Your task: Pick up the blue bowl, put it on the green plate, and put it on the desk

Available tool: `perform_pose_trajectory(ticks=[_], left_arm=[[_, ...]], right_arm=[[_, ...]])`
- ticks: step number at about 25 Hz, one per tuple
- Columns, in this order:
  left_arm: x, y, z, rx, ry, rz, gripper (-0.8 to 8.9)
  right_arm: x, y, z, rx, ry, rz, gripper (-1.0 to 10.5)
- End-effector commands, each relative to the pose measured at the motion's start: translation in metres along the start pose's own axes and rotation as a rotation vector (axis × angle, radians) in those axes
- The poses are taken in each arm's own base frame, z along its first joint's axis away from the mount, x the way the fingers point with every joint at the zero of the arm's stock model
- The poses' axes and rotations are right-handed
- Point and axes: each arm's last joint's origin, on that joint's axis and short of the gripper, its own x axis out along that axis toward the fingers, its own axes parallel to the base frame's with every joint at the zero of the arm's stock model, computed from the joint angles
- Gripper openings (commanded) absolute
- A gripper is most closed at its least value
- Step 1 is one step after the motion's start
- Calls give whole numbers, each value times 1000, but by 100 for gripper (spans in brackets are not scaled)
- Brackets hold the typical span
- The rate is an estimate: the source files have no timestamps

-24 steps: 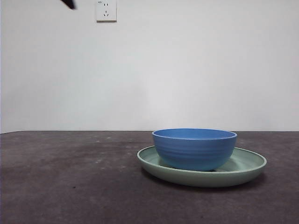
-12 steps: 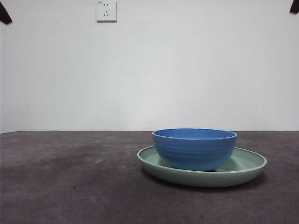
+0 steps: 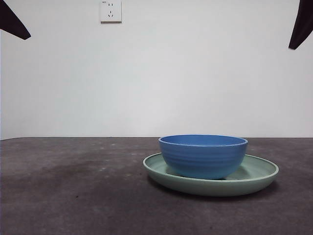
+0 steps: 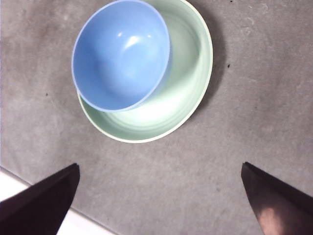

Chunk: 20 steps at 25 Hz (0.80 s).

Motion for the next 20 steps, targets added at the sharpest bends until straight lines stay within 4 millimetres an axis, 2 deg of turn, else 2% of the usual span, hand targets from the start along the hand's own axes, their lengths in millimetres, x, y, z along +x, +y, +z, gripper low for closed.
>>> perform_pose_trajectory(ticks=[1, 9, 14, 20], left_arm=[[0, -1, 2, 41, -7, -7, 597], [0, -1, 4, 50, -21, -8, 596], [0, -3, 5, 60, -29, -15, 596], [1, -4, 6, 70, -38, -22, 596]], right_arm=[[5, -1, 9, -6, 7, 5, 613], [41, -17, 25, 30, 114, -3, 582], [71, -30, 38, 45, 146, -5, 582], [105, -44, 45, 69, 203, -8, 572]])
